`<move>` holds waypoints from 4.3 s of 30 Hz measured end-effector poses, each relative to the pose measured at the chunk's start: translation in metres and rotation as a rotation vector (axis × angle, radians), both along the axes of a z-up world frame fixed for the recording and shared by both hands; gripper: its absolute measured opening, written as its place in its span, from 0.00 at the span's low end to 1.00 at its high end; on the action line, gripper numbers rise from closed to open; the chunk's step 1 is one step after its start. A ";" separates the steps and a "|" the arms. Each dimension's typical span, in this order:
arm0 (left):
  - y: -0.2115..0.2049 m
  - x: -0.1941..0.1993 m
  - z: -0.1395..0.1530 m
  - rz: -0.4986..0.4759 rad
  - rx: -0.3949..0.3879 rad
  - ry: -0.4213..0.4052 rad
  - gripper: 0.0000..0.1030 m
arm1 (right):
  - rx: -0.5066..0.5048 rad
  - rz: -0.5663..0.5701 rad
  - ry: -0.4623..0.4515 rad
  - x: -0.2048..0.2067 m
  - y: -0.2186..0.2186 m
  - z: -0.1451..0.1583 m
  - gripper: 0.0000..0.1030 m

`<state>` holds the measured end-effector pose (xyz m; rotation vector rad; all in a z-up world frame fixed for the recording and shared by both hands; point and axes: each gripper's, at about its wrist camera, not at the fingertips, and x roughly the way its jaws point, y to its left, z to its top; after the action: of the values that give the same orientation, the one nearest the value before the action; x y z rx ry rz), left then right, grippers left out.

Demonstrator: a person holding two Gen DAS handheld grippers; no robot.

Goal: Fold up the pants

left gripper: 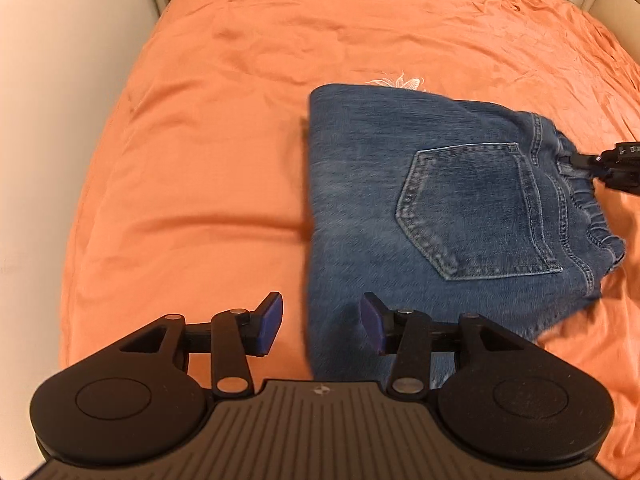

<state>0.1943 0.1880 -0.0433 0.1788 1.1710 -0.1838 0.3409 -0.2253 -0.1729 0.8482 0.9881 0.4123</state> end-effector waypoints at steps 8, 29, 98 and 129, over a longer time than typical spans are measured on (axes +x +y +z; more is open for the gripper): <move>-0.006 0.000 -0.041 0.056 0.010 0.043 0.62 | -0.236 0.047 -0.103 0.009 0.016 0.003 0.03; -0.103 -0.196 0.166 0.292 -0.010 -0.694 0.92 | -0.667 0.019 -0.653 -0.198 0.073 0.210 0.72; -0.158 -0.243 0.066 0.309 0.003 -0.404 1.00 | -0.759 -0.054 -0.597 -0.324 0.113 0.136 0.80; -0.160 -0.246 0.067 0.298 0.001 -0.406 1.00 | -0.754 -0.043 -0.572 -0.325 0.111 0.136 0.80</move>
<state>-0.0521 0.0281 0.0238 0.0370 0.7806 0.1138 0.0158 -0.1142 -0.0367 0.0489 0.5139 0.1935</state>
